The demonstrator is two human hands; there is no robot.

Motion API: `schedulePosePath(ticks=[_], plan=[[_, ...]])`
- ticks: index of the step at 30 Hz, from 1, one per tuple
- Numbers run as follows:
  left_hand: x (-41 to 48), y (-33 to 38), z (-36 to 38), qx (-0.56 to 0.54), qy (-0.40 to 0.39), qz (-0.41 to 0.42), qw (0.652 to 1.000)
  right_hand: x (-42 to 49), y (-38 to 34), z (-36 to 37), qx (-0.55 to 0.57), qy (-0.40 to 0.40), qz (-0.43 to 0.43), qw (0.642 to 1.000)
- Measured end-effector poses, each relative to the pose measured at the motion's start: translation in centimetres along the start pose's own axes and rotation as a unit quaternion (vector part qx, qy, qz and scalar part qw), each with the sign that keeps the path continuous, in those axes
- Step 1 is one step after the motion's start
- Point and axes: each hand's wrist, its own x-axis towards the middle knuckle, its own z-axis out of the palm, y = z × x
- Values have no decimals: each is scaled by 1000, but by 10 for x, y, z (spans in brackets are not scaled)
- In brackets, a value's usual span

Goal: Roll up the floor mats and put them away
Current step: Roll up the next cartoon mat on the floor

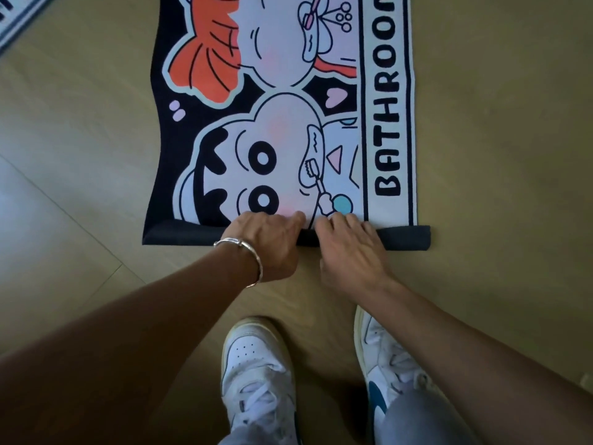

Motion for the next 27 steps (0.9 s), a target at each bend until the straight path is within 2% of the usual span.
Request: schedulePosePath(ticks=[2,5,8,12,14,17,19,21,23,25,27], plan=[[-6,3,5,23,17,6,1000,5,-3,-1,-14,-31,5,999],[-9,5,15,95,46,8,994,13,-6,-11,30,-74,25,996],[-2,1,18,120,8,-35,992,12,-11,-13,36,-90,16,995],[11,-3,13,87,-47,-56,994,8,-12,-5,-10,-64,5,998],[7,-2,10,87,-22,-25,996,10,-10,-7,6,-92,23,995],[-9,-2,17,115,63,36,991,17,-7,-17,51,-122,62,989],[-10,-4,19,139,67,33,988,20,-5,-20,60,-126,63,988],[-3,-4,18,138,17,4,990,18,-7,-20,53,-123,51,990],[7,-4,15,120,-29,-18,992,12,-7,-15,22,-82,33,996],[13,-4,11,89,-43,-24,995,6,-7,-7,-14,-34,20,999],[12,-5,9,78,-36,-10,996,5,-7,-5,-14,-36,26,999]])
